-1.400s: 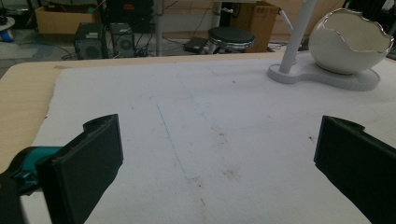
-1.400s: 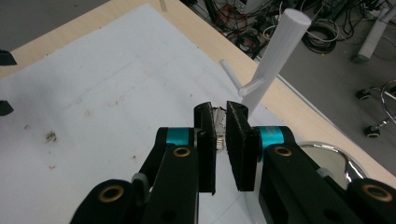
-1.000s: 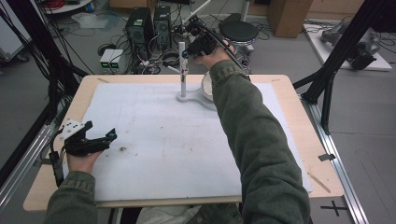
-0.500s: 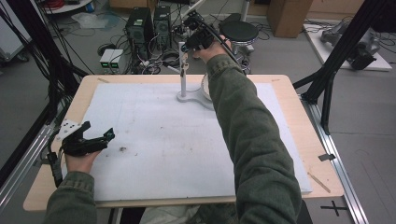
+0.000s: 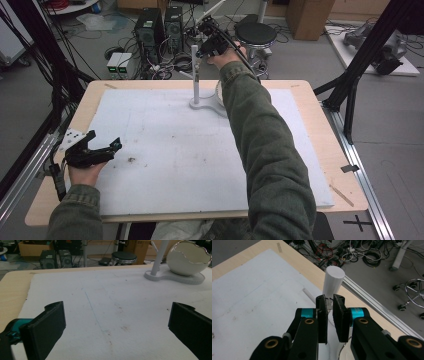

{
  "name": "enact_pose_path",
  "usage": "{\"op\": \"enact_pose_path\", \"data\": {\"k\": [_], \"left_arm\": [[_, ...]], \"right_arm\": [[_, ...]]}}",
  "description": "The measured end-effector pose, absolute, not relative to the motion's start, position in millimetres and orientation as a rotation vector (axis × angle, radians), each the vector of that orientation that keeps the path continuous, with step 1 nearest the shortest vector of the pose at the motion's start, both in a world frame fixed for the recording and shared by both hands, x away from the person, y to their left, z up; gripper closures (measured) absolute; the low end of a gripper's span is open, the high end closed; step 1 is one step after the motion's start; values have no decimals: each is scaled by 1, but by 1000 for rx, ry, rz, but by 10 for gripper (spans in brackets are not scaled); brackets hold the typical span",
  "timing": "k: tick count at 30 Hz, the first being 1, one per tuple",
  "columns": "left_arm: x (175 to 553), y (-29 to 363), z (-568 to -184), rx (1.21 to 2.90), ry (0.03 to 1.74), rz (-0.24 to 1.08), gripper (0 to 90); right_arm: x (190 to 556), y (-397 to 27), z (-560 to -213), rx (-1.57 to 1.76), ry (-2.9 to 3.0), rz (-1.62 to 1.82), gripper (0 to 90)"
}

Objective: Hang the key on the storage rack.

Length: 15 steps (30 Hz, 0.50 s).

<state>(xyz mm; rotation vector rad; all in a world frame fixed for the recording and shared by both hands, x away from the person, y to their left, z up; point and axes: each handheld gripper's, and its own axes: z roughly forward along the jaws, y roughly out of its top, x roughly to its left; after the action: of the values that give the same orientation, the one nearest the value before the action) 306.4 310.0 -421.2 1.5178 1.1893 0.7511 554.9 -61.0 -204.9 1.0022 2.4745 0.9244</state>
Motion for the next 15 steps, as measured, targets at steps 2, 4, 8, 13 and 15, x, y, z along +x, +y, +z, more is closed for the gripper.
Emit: {"op": "enact_pose_path", "data": {"k": [2,4,8,13,15], "left_arm": [[306,310,-421,1519,1189,751,17],[306,310,-421,1525,1187,751,17],[307,310,-421,1526,1185,752,17],[306,309,-421,1524,1186,752,17],[306,309,-421,1524,1186,752,17]], "right_arm": [[556,-62,-208,1014,2470,920,825],[558,-63,-210,1018,2467,922,825],[557,-68,-213,1059,2460,937,815],[551,-72,-216,1097,2450,958,563],[547,-75,-217,1113,2427,985,418]]}}
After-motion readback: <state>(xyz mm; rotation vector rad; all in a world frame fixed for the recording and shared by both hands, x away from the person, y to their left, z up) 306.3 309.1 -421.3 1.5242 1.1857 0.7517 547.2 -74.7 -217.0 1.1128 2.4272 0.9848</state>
